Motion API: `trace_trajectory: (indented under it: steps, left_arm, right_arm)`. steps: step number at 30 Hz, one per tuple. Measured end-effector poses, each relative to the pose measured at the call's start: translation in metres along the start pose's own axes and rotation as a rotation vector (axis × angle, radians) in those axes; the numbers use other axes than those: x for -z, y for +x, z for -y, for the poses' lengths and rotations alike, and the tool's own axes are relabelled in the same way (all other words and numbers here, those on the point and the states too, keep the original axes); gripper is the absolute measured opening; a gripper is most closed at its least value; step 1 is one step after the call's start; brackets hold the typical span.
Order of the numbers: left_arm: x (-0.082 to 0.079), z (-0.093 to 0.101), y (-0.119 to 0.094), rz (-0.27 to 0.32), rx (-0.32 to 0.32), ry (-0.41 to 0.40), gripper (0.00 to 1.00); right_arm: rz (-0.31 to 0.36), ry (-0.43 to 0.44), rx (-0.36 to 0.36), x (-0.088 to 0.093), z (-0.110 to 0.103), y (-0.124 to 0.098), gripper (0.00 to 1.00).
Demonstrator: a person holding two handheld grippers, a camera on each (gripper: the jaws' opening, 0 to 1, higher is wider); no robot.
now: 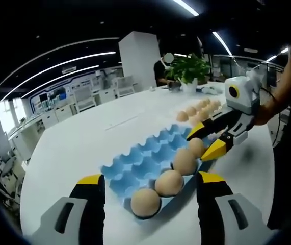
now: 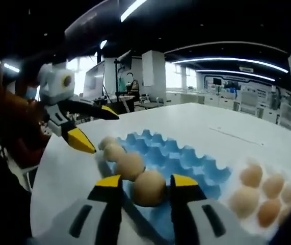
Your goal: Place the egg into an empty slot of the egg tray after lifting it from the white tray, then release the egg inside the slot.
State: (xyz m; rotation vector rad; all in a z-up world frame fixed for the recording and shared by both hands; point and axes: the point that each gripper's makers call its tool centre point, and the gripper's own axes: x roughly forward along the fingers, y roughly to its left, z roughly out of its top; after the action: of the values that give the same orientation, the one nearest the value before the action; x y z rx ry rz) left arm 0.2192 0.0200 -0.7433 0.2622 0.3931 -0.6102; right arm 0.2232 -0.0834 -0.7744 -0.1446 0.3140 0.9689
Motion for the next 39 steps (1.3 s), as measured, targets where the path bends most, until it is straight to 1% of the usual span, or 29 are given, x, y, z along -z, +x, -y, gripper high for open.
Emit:
trace_trajectory:
  steps: [3,5,6,7,9,10,12,14,15,16,17,19,20,21,22,23,25,27,28,29,31,35,37,38,39]
  left_arm:
    - [-0.001,-0.001,-0.001,-0.019,-0.021,-0.014,0.72]
    - [-0.004,0.001,-0.002,-0.011,-0.02,-0.025,0.73]
    - [-0.004,0.001,-0.002,-0.011,-0.02,-0.025,0.73]
    - [-0.003,0.003,-0.002,-0.022,-0.021,-0.02,0.72]
    - [-0.001,0.003,-0.001,-0.025,-0.027,-0.02,0.73]
    - [0.0,0.003,-0.001,-0.027,-0.031,-0.027,0.73]
    - [0.001,0.005,-0.001,-0.029,-0.032,-0.035,0.73]
    - [-0.001,0.008,-0.002,-0.021,-0.03,-0.036,0.73]
    - [-0.002,0.008,-0.003,-0.018,-0.033,-0.026,0.73]
    - [-0.002,0.008,-0.003,-0.023,-0.045,-0.013,0.72]
    - [-0.002,0.008,-0.004,-0.024,-0.049,-0.015,0.72]
    - [-0.004,0.011,-0.005,-0.018,-0.048,-0.018,0.72]
    - [-0.004,0.011,-0.005,-0.018,-0.05,-0.01,0.72]
    - [-0.004,0.012,-0.004,-0.023,-0.051,-0.004,0.72]
    - [-0.004,0.013,-0.004,-0.025,-0.05,-0.004,0.72]
    - [-0.004,0.014,-0.003,-0.025,-0.051,-0.004,0.72]
    - [-0.004,0.016,-0.002,-0.028,-0.052,-0.007,0.72]
    - [-0.006,0.018,-0.001,-0.027,-0.051,-0.004,0.71]
    - [-0.006,0.019,0.0,-0.027,-0.051,-0.003,0.71]
    - [-0.006,0.019,0.0,-0.026,-0.053,-0.001,0.71]
    - [-0.006,0.019,0.001,-0.029,-0.055,-0.005,0.71]
    - [-0.006,0.017,0.001,-0.032,-0.061,-0.006,0.71]
    - [-0.005,0.015,0.001,-0.038,-0.067,-0.006,0.71]
    - [-0.005,0.014,0.001,-0.039,-0.067,-0.01,0.71]
    - [-0.005,0.014,0.002,-0.04,-0.068,-0.016,0.71]
  right_arm:
    - [0.001,0.039,-0.006,-0.001,0.004,-0.005,0.36]
    - [-0.02,0.101,0.009,0.0,0.008,-0.012,0.34]
    - [-0.014,0.123,0.014,0.0,0.011,-0.016,0.34]
    - [0.013,0.145,0.029,-0.002,0.015,-0.024,0.33]
    - [0.042,0.137,0.057,-0.004,0.022,-0.04,0.33]
    - [0.046,0.129,0.081,-0.003,0.028,-0.051,0.33]
    - [0.043,0.143,0.112,-0.001,0.034,-0.063,0.33]
    - [0.083,0.166,0.202,-0.002,0.054,-0.094,0.33]
    - [0.086,0.167,0.213,-0.002,0.057,-0.099,0.33]
    - [0.082,0.163,0.265,0.003,0.07,-0.117,0.33]
    - [0.072,0.166,0.304,0.007,0.078,-0.129,0.33]
    - [0.07,0.154,0.416,0.014,0.104,-0.165,0.34]
    - [0.07,0.149,0.469,0.016,0.114,-0.178,0.33]
    - [0.08,0.148,0.546,0.018,0.13,-0.197,0.32]
    - [0.09,0.157,0.59,0.02,0.14,-0.209,0.32]
    - [0.081,0.18,0.653,0.028,0.154,-0.224,0.33]
    - [0.053,0.194,0.736,0.041,0.174,-0.245,0.33]
    - [0.041,0.199,0.766,0.05,0.184,-0.255,0.33]
    - [0.018,0.2,0.778,0.057,0.189,-0.259,0.33]
    - [0.002,0.202,0.784,0.061,0.19,-0.261,0.33]
    - [0.004,0.217,0.782,0.068,0.195,-0.262,0.33]
    - [-0.013,0.247,0.784,0.08,0.2,-0.259,0.34]
    - [-0.04,0.288,0.758,0.091,0.198,-0.252,0.32]
    - [-0.05,0.297,0.773,0.096,0.198,-0.252,0.32]
    - [-0.03,0.24,0.764,0.091,0.199,-0.252,0.32]
